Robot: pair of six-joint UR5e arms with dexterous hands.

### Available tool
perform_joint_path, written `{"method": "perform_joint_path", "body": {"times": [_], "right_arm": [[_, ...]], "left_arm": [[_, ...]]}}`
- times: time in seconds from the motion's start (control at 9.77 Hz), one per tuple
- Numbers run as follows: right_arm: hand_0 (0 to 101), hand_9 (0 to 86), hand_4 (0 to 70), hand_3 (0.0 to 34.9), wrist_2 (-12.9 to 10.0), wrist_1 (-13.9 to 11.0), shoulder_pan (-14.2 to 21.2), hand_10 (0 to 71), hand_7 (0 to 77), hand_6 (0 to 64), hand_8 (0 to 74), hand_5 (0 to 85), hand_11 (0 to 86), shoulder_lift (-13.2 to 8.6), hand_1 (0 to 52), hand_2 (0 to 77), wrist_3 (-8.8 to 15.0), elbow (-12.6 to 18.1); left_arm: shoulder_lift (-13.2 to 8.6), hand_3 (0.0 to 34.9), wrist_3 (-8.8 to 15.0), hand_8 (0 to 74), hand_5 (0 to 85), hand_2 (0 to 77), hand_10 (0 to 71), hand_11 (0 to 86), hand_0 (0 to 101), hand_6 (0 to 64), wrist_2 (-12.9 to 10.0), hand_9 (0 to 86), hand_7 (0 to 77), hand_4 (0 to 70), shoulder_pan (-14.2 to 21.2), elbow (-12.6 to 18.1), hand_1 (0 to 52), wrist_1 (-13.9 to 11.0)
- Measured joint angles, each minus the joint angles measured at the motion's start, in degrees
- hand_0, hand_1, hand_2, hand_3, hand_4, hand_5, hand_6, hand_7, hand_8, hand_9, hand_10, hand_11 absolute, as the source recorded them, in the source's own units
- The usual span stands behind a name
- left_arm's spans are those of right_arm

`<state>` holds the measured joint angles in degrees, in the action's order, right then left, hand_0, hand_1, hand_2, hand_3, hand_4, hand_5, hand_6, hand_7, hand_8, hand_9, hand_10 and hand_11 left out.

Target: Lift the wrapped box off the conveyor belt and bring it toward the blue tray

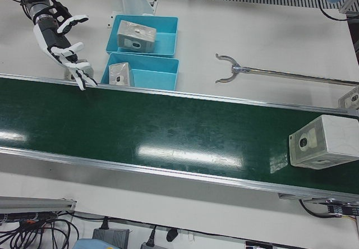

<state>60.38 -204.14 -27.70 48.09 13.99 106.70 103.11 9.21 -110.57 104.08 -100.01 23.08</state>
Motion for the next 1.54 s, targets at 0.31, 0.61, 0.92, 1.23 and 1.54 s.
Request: {"method": "perform_joint_path", "body": {"times": [0.31,0.61,0.92,1.23,1.54], "right_arm": [[45,2.7,27.3,30.7,0.5,0.2,-3.5,6.5,25.1,4.9,0.0,28.9,10.4,2.5,11.5,21.8,-0.3,0.0],[45,2.7,25.1,30.9,2.6,0.2,-10.1,5.4,21.3,2.2,0.0,28.9,9.3,5.9,12.0,23.5,-0.6,0.4],[46,1.6,14.2,30.3,7.3,0.2,-20.7,2.7,14.2,0.0,0.0,21.8,6.5,10.4,14.7,19.6,-1.0,0.5],[44,1.6,8.7,30.4,8.2,-0.1,-24.0,2.7,16.9,0.0,0.0,17.5,3.3,13.8,9.8,9.3,-3.5,0.0],[44,1.6,10.4,30.3,8.3,-0.3,-24.4,3.3,18.0,0.0,0.0,20.2,4.9,14.8,10.9,12.0,-4.5,-0.2]], "left_arm": [[0.0,0.0,0.0,0.5,0.5,1.1,0.5,0.0,0,0.0,0.0,0.0,0.5,0.0,0.0,0.0,0.0,0.0],[0.0,0.0,0.0,0.0,0.5,0.5,0.0,0.0,0,0.0,0.0,0.5,0.5,0.0,0.0,0.0,0.0,0.0],[0.0,0.0,0.0,0.5,0.5,1.1,0.0,0.0,0,0.0,0.0,0.5,0.5,0.0,0.0,0.0,0.0,0.0],[0.0,0.0,0.0,0.5,0.5,1.1,0.5,0.0,0,0.0,0.0,0.0,0.5,0.0,0.0,0.0,0.0,0.0],[0.0,0.0,0.0,0.5,0.5,1.1,0.5,0.0,0,0.0,0.0,0.5,0.5,0.0,0.0,0.0,0.0,0.0]]}}
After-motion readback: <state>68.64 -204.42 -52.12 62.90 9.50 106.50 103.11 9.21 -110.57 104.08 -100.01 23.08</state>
